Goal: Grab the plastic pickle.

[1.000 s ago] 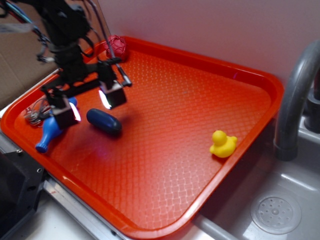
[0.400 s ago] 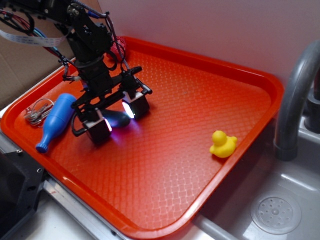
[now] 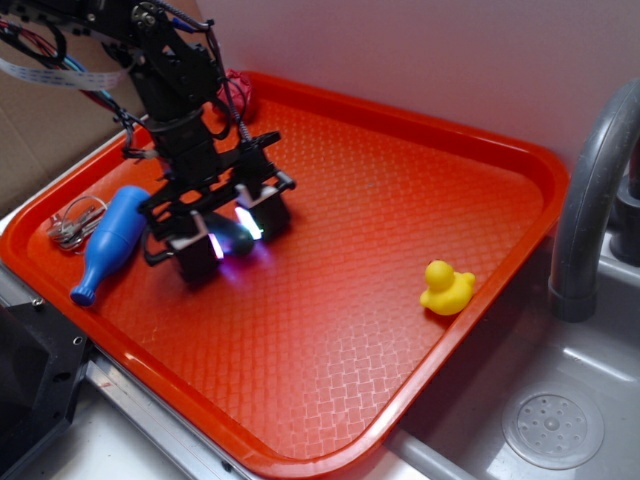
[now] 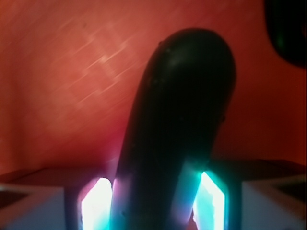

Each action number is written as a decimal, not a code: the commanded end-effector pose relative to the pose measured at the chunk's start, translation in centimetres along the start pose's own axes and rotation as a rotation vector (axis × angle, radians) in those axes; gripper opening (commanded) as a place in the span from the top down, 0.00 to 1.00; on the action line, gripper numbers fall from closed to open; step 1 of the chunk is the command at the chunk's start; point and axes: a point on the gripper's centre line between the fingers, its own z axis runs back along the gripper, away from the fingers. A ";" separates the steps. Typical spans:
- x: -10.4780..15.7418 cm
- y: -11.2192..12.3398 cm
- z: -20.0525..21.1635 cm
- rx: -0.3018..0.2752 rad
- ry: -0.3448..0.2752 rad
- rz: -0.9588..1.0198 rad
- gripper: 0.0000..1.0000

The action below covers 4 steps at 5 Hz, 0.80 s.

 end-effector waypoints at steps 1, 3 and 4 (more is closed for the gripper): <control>1.4 0.7 9.8 -0.185 -0.199 -0.508 1.00; 1.2 -0.3 20.0 -0.220 -0.188 -1.012 1.00; 0.2 -1.8 21.1 -0.111 -0.140 -1.257 1.00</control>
